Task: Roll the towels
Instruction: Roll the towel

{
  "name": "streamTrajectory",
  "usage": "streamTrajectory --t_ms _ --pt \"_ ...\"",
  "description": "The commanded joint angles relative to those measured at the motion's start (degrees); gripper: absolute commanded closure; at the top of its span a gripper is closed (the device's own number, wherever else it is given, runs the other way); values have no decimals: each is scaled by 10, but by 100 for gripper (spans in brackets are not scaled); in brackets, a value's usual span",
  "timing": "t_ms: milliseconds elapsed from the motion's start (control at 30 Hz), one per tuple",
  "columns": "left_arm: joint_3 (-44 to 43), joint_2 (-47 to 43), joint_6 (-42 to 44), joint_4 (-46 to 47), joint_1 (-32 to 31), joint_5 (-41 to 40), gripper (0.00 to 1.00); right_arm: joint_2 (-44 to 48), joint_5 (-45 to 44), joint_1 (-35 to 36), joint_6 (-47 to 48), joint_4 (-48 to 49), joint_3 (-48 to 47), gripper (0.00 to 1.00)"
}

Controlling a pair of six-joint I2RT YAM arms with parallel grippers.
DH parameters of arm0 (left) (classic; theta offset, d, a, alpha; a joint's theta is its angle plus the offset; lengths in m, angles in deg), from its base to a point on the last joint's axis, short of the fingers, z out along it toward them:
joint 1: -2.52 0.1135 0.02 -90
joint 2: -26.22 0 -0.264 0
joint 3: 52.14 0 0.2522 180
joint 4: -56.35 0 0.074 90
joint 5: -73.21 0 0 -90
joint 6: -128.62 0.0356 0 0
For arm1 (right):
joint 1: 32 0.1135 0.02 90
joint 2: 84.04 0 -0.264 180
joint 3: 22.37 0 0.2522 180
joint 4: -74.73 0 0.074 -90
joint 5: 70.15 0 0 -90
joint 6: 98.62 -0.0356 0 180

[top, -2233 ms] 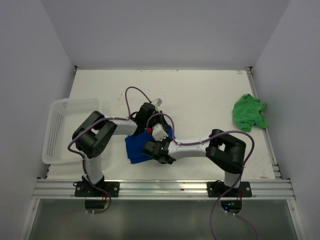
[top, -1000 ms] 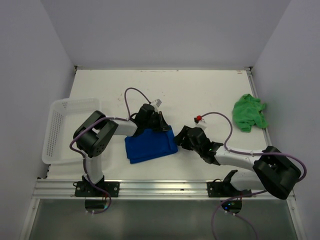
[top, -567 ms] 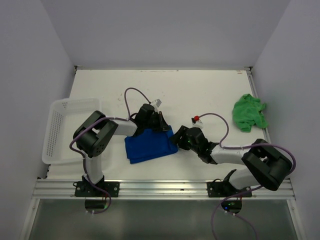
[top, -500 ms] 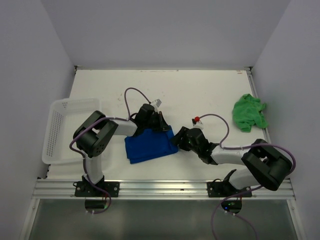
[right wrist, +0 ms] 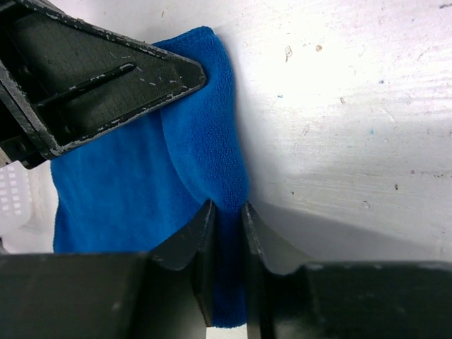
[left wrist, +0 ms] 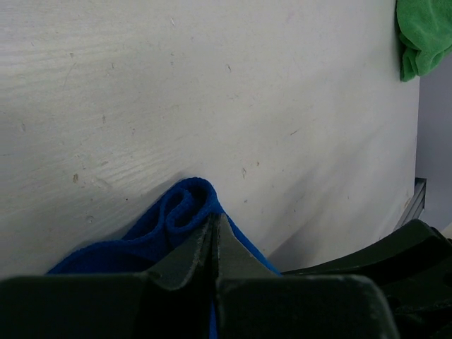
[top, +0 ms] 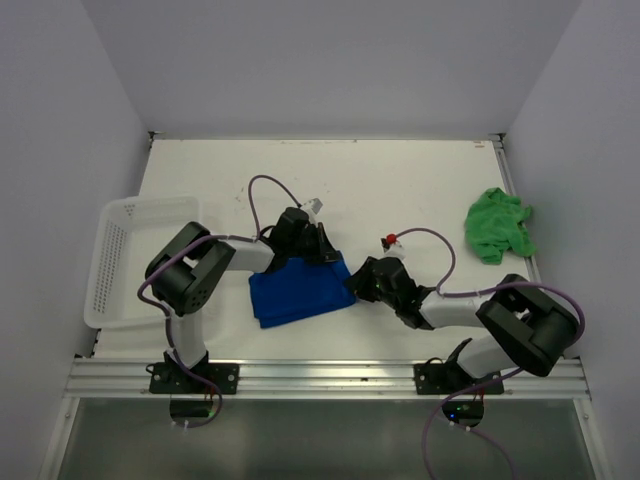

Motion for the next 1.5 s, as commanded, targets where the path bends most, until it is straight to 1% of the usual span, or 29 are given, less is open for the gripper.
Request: streamTrajectory --t_ms 0,33,67,100,133,167,200,333,367,500,600,867,1000,1133,1267,1333,1367,1400,1467 --pt "4 -9 22 -66 3 -38 98 4 -9 -1 36 -20 -19 84" --pt "0 -11 22 -68 3 -38 98 15 -19 0 49 -38 -22 86" --pt "-3 -12 22 -74 4 -38 97 21 -26 1 56 -49 -25 91" --pt "-12 -15 22 -80 3 -38 95 27 -35 7 63 -63 -34 92" --pt "-17 -19 22 -83 4 -37 93 37 -54 9 81 -90 -39 93" --pt "-23 -21 26 -88 4 -34 86 41 -62 12 91 -104 -44 94" --pt "-38 -23 29 -94 4 -29 83 44 -70 19 100 -116 -55 95" --pt "-64 -42 27 -108 7 -23 79 46 -104 34 145 -167 -71 97" --pt "-68 -46 27 -115 7 -22 78 45 -124 39 153 -175 -76 97" --pt "-90 -56 30 -131 7 -20 77 34 -178 84 197 -219 -111 97" --pt "-90 -64 32 -136 7 -21 77 16 -211 109 214 -243 -136 97" --pt "-73 -89 33 -139 7 -24 77 -4 -276 151 234 -281 -175 97" --pt "-73 -95 31 -140 8 -23 77 -29 -324 185 252 -325 -206 97" --pt "-69 -98 30 -139 7 -19 77 -81 -370 219 268 -360 -244 97" --pt "-59 -103 29 -135 8 -18 77 -135 -437 253 274 -405 -290 97" --pt "-56 -103 30 -133 7 -18 77 -158 -462 262 275 -434 -306 97" --pt "-55 -101 30 -132 7 -18 77 -183 -474 272 277 -445 -325 97" --pt "-54 -102 29 -131 7 -15 77 -194 -501 276 272 -473 -337 97" --pt "-47 -102 26 -122 7 -13 77 -218 -524 289 267 -505 -373 96"
